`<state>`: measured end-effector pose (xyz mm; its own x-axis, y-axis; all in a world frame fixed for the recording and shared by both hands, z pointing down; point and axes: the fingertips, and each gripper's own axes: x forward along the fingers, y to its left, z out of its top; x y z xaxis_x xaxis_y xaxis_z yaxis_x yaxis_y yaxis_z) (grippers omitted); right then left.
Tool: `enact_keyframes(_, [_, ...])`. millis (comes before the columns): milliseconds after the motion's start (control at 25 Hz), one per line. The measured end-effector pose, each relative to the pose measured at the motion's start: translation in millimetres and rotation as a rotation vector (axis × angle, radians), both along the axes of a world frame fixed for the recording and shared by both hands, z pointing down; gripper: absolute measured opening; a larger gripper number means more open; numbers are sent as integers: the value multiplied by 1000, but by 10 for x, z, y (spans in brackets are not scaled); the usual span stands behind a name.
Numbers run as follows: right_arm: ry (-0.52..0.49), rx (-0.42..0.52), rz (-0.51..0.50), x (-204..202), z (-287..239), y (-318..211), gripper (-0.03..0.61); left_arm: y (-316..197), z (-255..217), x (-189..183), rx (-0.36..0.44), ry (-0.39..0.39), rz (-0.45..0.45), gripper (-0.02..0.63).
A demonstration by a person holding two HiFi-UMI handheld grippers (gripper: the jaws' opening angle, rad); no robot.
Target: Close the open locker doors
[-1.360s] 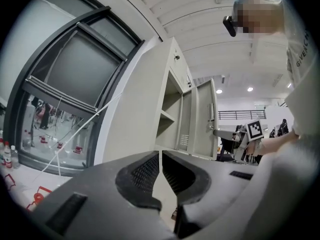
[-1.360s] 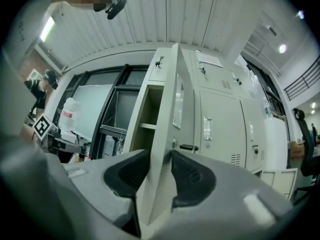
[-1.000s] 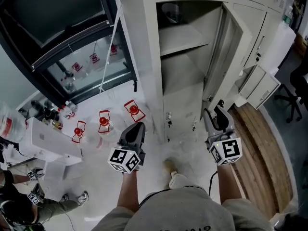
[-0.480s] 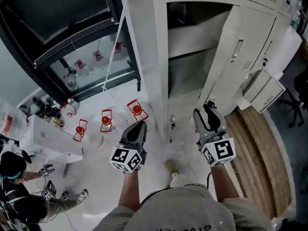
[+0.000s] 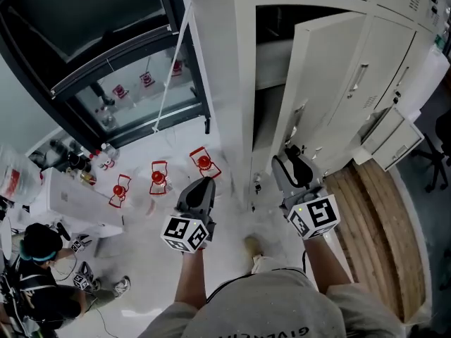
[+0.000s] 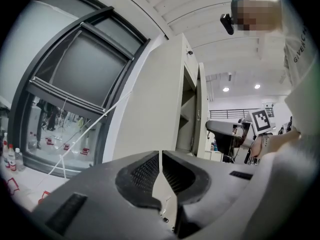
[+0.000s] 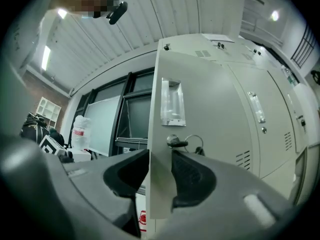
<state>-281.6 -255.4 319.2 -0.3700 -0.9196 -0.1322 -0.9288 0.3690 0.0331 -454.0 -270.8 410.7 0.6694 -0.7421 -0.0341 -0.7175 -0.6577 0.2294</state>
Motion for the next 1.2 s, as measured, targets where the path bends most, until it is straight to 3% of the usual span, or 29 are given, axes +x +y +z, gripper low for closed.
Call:
enact_keyframes(680, [-3,-31,-88,-212,77,-655,133,-376,-6,-117,-3,5,-49,17])
enact_keyframes(1200, [-8,-28,-113,-234,95,-800,124,-425,-11,-77,-5,4,-56,17])
